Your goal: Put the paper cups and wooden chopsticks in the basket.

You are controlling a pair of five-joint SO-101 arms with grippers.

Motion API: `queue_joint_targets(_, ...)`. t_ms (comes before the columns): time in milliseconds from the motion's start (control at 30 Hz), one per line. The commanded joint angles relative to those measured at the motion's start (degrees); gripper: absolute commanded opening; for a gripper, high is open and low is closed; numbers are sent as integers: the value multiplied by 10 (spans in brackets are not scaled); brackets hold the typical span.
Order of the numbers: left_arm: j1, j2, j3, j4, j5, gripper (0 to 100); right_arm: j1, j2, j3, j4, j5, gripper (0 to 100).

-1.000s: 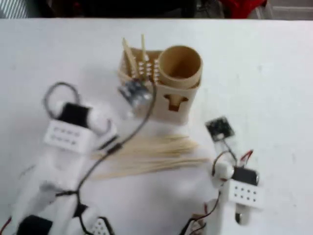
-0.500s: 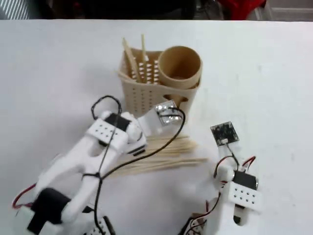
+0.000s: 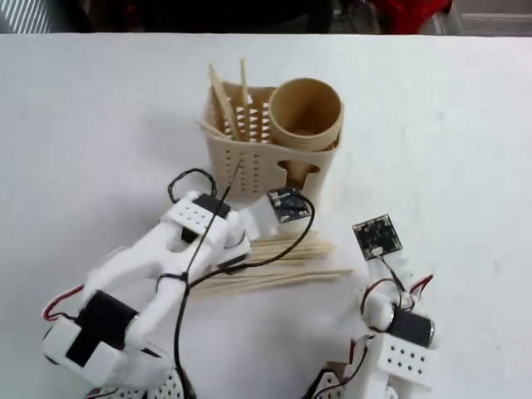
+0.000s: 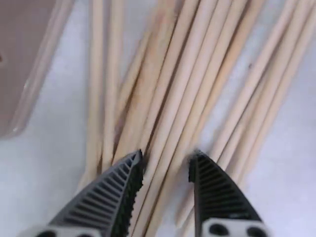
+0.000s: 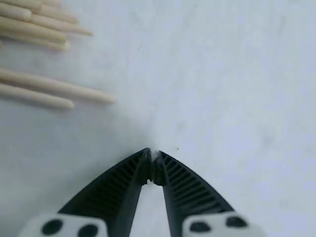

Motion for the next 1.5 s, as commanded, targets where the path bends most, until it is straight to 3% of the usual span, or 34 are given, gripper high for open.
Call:
queue_joint_targets(0, 7, 10, -11, -17, -3, 162, 1, -70, 14, 25, 9, 21)
queue_joint_targets(433, 7, 7, -12, -10, -6, 24, 24, -165, 33, 72, 9, 21)
queue_joint_targets(667, 3, 7, -123, 136, -9, 27, 22, -165, 33, 73, 9, 21)
queue_joint_targets(833, 1, 8, -157, 185, -17, 82, 22, -165, 34, 73, 9, 21)
queue_joint_targets(1133, -47, 8, -129, 151, -19, 105, 22, -165, 34, 73, 9, 21)
queue_joint_targets(1467, -38, 13, -125, 68, -13, 109, 22, -165, 34, 73, 9, 21)
